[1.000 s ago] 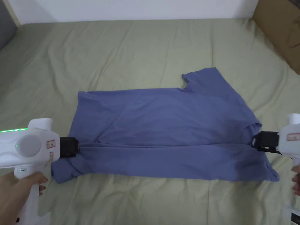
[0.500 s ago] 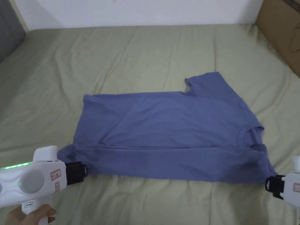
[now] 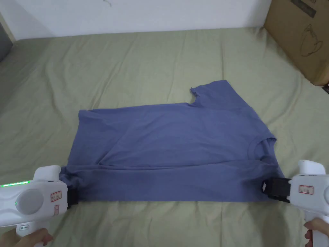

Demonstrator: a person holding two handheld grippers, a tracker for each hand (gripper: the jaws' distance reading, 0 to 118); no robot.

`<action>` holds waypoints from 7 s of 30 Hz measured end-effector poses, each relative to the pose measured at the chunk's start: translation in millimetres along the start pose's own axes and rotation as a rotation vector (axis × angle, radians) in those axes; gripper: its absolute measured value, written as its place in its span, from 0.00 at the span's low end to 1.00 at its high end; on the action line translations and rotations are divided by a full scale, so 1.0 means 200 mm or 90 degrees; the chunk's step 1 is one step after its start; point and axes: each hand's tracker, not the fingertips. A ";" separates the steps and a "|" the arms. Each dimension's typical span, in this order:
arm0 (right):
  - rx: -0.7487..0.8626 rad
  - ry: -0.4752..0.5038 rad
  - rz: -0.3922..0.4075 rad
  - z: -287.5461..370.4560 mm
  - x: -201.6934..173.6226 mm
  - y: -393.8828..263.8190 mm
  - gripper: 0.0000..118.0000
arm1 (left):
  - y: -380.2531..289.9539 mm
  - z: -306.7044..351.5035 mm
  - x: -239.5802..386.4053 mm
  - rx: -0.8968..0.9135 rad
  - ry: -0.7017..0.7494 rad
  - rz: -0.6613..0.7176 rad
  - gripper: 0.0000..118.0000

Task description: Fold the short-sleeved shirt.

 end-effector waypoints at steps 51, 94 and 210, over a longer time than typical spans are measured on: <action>0.068 -0.042 0.117 -0.26 -0.35 0.88 0.38 | 0.42 0.00 0.24 0.030 -0.016 -0.016 0.00; 0.030 -0.022 0.133 -0.21 -0.30 1.06 0.01 | 0.90 -0.30 0.01 0.024 -0.007 0.079 0.02; 0.011 0.055 0.025 0.29 -0.33 -0.29 0.00 | -0.07 0.11 0.63 0.001 -0.338 -0.020 0.01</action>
